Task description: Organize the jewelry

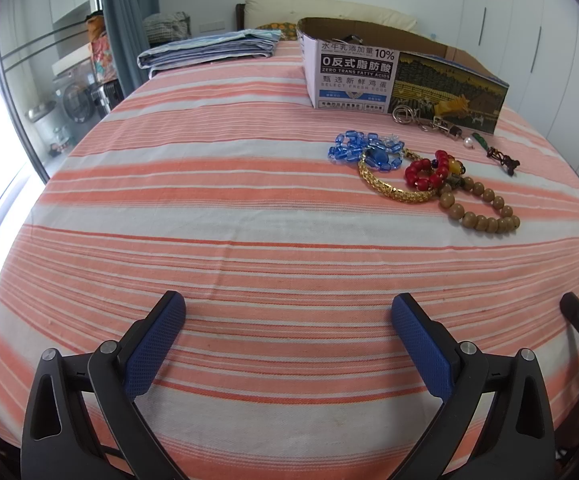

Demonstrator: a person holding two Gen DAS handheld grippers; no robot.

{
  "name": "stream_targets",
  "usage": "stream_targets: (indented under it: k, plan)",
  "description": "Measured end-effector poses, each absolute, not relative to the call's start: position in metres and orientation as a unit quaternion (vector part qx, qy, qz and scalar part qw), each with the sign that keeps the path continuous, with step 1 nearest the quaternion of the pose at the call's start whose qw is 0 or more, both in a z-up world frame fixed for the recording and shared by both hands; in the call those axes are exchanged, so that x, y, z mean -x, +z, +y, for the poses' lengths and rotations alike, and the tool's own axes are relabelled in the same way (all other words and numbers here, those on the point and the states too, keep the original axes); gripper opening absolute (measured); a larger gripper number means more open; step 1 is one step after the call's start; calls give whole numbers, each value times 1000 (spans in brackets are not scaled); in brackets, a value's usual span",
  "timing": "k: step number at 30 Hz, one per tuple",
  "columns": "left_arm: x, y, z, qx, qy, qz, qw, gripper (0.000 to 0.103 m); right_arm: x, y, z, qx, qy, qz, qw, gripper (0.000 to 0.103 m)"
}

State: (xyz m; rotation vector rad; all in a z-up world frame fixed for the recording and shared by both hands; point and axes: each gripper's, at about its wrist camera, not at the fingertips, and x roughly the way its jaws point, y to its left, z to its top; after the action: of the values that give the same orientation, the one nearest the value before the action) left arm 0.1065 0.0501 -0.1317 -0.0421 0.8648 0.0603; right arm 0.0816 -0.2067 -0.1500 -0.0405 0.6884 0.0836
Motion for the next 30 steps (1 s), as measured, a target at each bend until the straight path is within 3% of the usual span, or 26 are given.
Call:
stream_targets:
  k: [8, 16, 30]
  plan:
    - [-105, -132, 50, 25, 28, 418, 908, 102, -86, -146, -209, 24, 47, 358, 932, 87]
    - [-97, -118, 73, 77, 17, 402, 912, 102, -70, -132, -218, 13, 40, 311, 949, 87]
    - [-142, -94, 71, 77, -4, 411, 908, 102, -80, -138, -214, -13, 77, 347, 934, 87]
